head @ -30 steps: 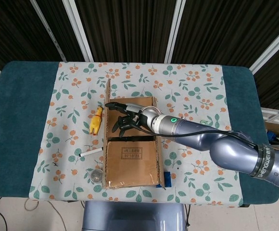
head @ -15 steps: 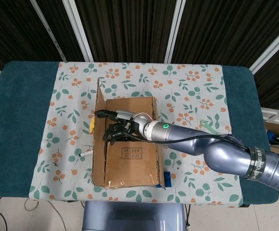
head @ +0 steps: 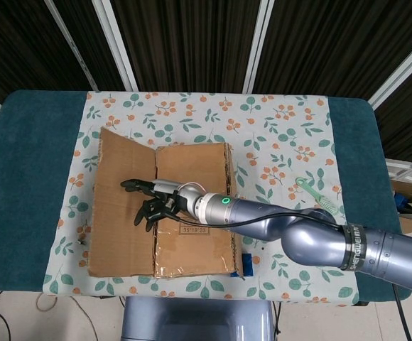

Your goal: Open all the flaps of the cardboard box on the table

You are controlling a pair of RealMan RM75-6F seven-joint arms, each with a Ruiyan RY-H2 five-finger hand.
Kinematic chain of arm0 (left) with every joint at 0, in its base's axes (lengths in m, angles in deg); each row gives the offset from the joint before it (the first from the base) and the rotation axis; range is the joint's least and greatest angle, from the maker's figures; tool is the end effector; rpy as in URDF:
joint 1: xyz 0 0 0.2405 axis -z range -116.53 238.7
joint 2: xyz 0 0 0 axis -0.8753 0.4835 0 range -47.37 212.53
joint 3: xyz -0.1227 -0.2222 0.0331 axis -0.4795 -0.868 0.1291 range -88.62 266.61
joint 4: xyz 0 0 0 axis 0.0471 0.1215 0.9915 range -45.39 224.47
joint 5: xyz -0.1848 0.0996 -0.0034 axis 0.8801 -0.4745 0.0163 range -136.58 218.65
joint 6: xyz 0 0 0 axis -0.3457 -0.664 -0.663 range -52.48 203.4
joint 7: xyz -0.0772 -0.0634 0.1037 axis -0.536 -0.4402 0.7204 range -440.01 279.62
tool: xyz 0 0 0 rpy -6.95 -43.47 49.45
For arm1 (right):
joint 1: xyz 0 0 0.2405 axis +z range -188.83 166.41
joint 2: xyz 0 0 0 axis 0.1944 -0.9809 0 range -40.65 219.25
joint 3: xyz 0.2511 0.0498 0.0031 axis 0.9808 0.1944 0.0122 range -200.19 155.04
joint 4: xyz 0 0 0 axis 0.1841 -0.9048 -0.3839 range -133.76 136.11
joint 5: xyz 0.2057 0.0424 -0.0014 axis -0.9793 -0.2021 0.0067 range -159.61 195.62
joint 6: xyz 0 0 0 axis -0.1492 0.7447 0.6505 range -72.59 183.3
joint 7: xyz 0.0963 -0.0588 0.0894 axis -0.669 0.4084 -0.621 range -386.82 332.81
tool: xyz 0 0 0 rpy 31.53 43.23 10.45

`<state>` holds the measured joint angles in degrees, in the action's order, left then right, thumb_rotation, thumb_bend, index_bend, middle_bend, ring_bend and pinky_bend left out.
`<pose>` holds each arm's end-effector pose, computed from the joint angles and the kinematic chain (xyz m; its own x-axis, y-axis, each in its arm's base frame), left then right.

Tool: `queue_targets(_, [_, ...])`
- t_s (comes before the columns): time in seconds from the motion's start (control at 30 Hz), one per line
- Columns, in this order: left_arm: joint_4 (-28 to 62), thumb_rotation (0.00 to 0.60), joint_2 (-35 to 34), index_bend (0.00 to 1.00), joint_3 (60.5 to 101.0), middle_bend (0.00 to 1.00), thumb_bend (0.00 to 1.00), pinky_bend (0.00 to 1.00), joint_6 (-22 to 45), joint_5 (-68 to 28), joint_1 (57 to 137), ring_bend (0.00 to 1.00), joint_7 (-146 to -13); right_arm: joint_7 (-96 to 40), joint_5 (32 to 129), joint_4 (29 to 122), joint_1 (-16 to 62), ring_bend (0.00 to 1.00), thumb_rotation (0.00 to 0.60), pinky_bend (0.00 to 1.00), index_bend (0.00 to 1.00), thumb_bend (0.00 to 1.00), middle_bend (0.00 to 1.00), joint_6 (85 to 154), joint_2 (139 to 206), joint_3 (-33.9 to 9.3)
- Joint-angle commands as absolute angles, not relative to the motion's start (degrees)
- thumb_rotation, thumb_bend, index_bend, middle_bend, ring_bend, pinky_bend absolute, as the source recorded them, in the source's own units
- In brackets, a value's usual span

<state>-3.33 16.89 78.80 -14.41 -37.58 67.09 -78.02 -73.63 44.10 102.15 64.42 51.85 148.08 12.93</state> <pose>-0.3047 0.2094 0.1864 0.3740 -0.2077 0.9039 0.9274 0.0956 -0.3618 0.1166 -0.3413 0.0917 -0.3960 -0.9068 0.1446 -0.7874 0.2543 -0.5616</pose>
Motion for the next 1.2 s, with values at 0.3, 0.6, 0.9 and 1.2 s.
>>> queue_targets(0.3, [-3.4, 0.6, 16.9, 0.15, 78.8, 0.01, 0.59, 0.19, -14.4, -37.7, 67.1, 0.11, -78.0, -73.5, 45.7, 103.0, 65.5, 0.36, 0.6, 0.42, 0.0, 0.89, 0.0, 53.6, 151.9, 11.7])
queue_targets(0.6, [-3.1, 0.6, 16.6, 0.15, 78.9, 0.01, 0.59, 0.2, -14.7, -37.9, 67.1, 0.11, -76.7, -68.1, 51.4, 104.6, 62.9, 0.3, 0.6, 0.37, 0.0, 0.56, 0.0, 61.0, 144.7, 6.7])
queue_targets(0.9, [-3.1, 0.6, 16.6, 0.15, 79.7, 0.02, 0.59, 0.2, -14.0, -39.2, 67.5, 0.11, -76.8, -59.8, 54.2, 107.9, 58.9, 0.26, 0.6, 0.34, 0.0, 0.4, 0.0, 72.8, 134.5, -3.1])
queue_targets(1.2, [-3.0, 0.6, 16.8, 0.15, 81.1, 0.02, 0.59, 0.2, -12.2, -40.9, 68.1, 0.11, -77.3, -28.7, 54.9, 113.8, 54.6, 0.2, 0.6, 0.29, 0.0, 0.29, 0.0, 104.1, 131.1, -20.3])
